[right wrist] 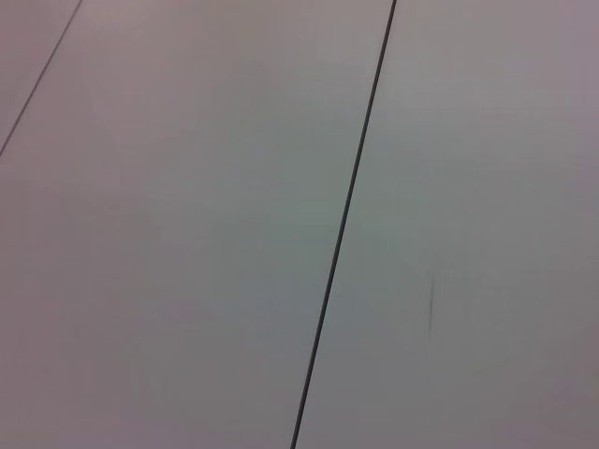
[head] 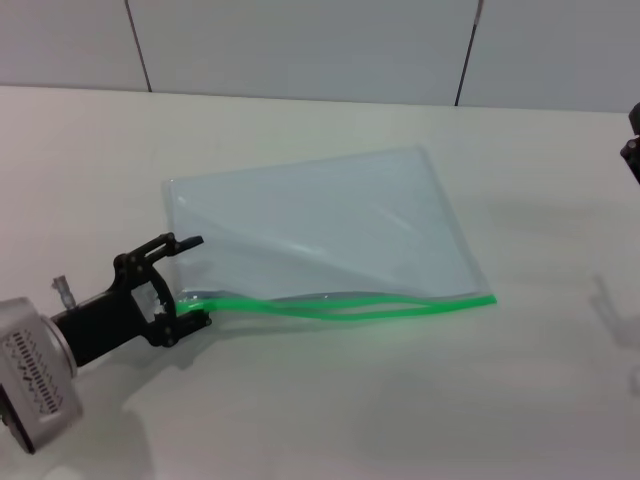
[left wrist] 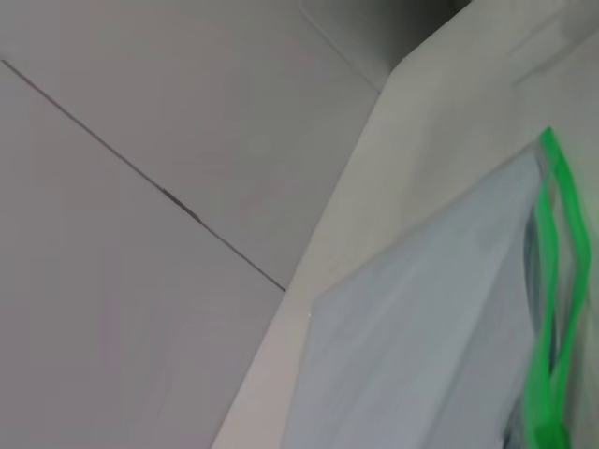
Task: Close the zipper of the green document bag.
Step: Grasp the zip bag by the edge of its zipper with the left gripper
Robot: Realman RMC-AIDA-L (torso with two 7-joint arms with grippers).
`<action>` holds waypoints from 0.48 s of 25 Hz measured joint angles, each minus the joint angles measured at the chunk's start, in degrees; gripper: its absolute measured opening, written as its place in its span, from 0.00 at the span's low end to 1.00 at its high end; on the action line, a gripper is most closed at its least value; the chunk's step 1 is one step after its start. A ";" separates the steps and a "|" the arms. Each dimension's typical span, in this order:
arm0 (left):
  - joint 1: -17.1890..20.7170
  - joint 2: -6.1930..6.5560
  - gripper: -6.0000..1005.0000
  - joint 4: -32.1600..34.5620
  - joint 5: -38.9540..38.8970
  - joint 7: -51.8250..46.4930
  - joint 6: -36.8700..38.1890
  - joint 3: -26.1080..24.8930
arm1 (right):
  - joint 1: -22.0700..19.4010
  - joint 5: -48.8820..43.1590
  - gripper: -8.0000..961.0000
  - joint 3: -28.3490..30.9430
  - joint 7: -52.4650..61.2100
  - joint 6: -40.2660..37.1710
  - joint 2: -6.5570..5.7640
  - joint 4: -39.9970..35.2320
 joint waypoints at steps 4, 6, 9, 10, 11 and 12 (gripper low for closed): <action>-0.47 -0.01 0.73 0.05 -0.01 0.68 -0.08 0.00 | 0.01 -0.02 0.91 0.00 0.00 0.00 0.00 0.07; -0.56 -0.02 0.73 0.08 -0.01 0.84 -0.10 0.00 | 0.04 -0.09 0.91 0.00 0.01 0.00 0.00 0.11; -0.72 -0.04 0.68 0.11 -0.02 0.86 -0.12 0.00 | 0.13 -0.25 0.91 0.00 0.02 0.01 0.00 0.17; -0.83 -0.05 0.65 0.11 -0.01 0.93 -0.15 0.00 | 0.16 -0.30 0.91 0.00 0.02 0.02 0.00 0.18; -0.97 -0.06 0.63 0.11 -0.01 1.03 -0.21 0.00 | 0.18 -0.33 0.91 0.00 0.02 0.03 0.00 0.18; -1.11 -0.06 0.60 0.11 -0.01 1.11 -0.32 0.00 | 0.18 -0.35 0.91 0.00 0.02 0.03 0.00 0.18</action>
